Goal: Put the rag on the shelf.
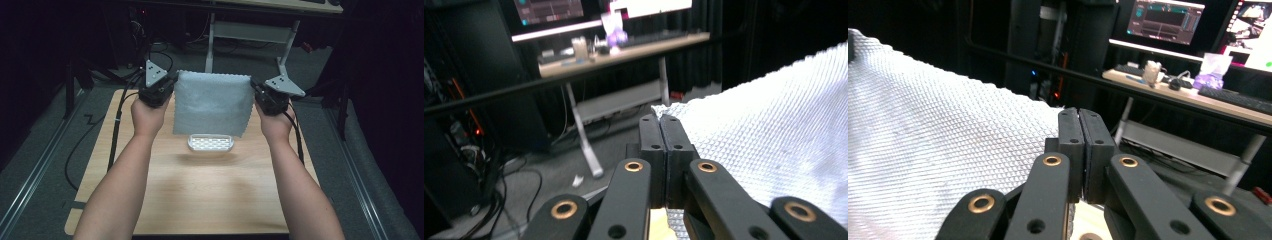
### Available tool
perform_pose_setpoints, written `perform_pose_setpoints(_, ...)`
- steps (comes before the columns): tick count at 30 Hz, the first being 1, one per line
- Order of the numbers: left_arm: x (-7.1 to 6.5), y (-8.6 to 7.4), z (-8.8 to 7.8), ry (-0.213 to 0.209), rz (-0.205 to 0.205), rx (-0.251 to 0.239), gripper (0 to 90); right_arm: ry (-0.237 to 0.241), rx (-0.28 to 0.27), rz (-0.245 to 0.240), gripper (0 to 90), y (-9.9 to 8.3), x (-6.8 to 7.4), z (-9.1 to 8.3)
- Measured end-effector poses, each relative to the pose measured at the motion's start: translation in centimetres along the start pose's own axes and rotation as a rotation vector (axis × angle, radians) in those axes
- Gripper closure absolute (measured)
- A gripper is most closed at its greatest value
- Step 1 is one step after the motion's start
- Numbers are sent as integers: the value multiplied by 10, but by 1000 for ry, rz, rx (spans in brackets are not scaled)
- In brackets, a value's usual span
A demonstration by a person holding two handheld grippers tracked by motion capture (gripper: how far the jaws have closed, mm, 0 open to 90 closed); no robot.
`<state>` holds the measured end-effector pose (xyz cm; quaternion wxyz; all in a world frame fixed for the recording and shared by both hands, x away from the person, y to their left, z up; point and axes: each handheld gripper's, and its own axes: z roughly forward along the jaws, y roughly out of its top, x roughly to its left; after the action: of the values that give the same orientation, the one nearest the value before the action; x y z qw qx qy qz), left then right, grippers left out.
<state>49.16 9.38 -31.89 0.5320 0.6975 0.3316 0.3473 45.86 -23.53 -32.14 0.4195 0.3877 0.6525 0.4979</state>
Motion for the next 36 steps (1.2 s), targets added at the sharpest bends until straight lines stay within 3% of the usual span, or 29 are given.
perform_pose_setpoints(2,-2,-7,10,10,15,53,897,-5,38,18,900,-6,-2,9)
perform_pose_setpoints(3,-3,-17,19,9,5,102,897,-13,57,15,900,-10,-2,14)
perform_pose_setpoints(6,-3,-28,25,-2,-10,135,897,-6,107,46,900,-23,-4,26)
perform_pose_setpoints(10,-5,-51,31,-35,-5,184,897,6,157,23,900,-36,-5,34)
perform_pose_setpoints(15,-7,-62,33,-52,-22,199,897,18,185,17,900,-50,-5,37)
perform_pose_setpoints(20,-7,-75,34,-74,-56,219,897,40,211,52,900,-68,-6,40)
perform_pose_setpoints(26,-11,-91,31,-86,-81,220,897,62,197,84,900,-85,-4,38)
perform_pose_setpoints(30,-14,-101,30,-94,-76,225,897,68,201,77,899,-95,-2,35)
perform_pose_setpoints(34,-16,-109,30,-111,-106,228,897,75,204,70,899,-102,0,34)
perform_pose_setpoints(36,-18,-110,30,-114,-102,229,897,77,207,67,899,-103,0,34)
